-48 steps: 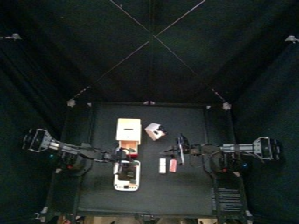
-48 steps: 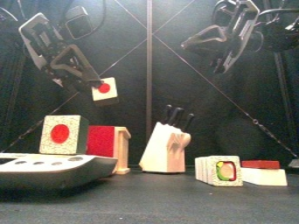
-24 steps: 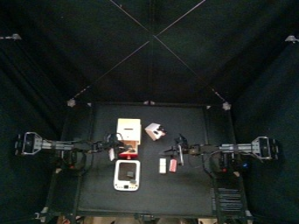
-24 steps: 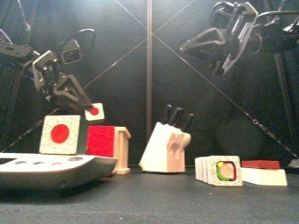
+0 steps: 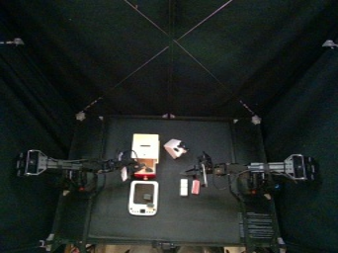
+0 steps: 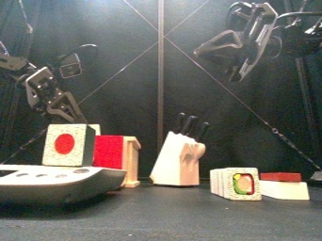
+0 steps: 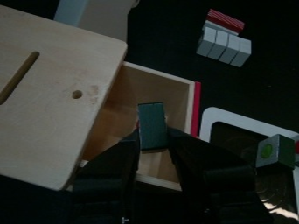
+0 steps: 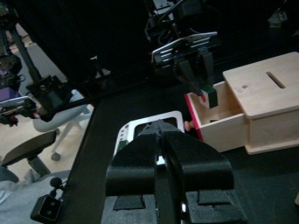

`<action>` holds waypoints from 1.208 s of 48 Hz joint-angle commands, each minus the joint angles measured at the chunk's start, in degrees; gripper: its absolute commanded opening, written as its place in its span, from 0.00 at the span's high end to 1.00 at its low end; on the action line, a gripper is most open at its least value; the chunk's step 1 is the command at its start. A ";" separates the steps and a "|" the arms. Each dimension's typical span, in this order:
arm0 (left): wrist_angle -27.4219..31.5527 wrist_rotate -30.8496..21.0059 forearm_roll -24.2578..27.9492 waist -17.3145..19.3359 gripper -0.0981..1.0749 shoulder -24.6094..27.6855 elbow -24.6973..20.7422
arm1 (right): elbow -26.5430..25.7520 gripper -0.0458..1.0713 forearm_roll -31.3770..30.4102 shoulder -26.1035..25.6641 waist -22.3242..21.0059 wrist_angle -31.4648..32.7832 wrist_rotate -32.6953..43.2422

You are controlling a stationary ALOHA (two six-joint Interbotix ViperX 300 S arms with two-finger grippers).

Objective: Put sushi piece in drawer

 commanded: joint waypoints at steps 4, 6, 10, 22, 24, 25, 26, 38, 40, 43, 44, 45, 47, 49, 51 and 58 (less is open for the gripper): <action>-0.53 -0.09 0.00 0.18 0.22 -0.09 -0.97 | -1.41 0.62 0.18 -0.44 -0.09 -0.53 -0.09; -0.53 -0.09 0.00 0.00 0.20 -0.09 -0.97 | -1.41 0.62 0.09 -0.44 -0.09 -0.53 -0.09; -0.53 -0.09 0.00 -0.26 0.18 -0.09 -1.05 | -1.41 0.62 0.18 -0.44 -0.09 -0.53 -0.09; -0.53 0.09 0.18 -1.49 0.18 -0.09 -2.02 | -1.41 0.62 0.18 -0.44 -0.09 -0.53 -0.09; -0.53 0.09 0.18 -1.85 0.18 -0.09 -2.20 | -1.41 0.62 0.09 -0.44 -0.09 -0.53 -0.09; -0.53 0.09 0.18 -2.11 0.18 -0.09 -2.29 | -1.41 0.62 0.09 -0.44 -0.18 -0.53 -0.09; -0.53 0.09 0.09 -2.46 0.18 -0.09 -2.37 | -1.41 0.62 0.18 -0.44 -0.09 -0.53 -0.09; -0.53 0.18 0.18 -4.22 0.18 -0.09 -3.25 | -1.41 0.62 0.18 -0.35 -0.09 -0.53 -0.09; -0.53 0.18 0.18 -4.22 0.18 -0.09 -3.34 | -1.41 0.62 0.18 -0.44 -0.18 -0.53 -0.09; -0.70 0.18 0.18 -4.31 0.18 -0.26 -3.43 | -1.32 0.62 0.09 -0.35 -0.09 -0.53 -0.09; -0.88 0.18 0.18 -4.31 0.18 -0.35 -3.43 | -1.41 0.62 0.18 -0.44 -0.09 -0.53 -0.09; -0.97 0.18 0.18 -4.39 0.18 -0.35 -3.43 | -1.32 0.62 0.18 -0.35 -0.09 -0.53 -0.09; -1.32 0.18 0.18 -4.57 0.18 -0.53 -3.60 | -1.32 0.62 0.18 -0.35 -0.09 -0.53 -0.09; -1.67 0.18 0.18 -4.83 0.18 -0.70 -3.87 | -1.32 0.62 0.18 -0.35 -0.09 -0.53 -0.09; -1.85 0.18 0.18 -5.27 0.18 -0.97 -4.22 | -1.32 0.62 0.09 -0.35 -0.18 -0.53 -0.09; -1.32 0.00 0.70 -6.94 0.18 -1.23 -5.54 | -1.41 0.62 0.09 -0.35 -0.09 -0.53 -0.09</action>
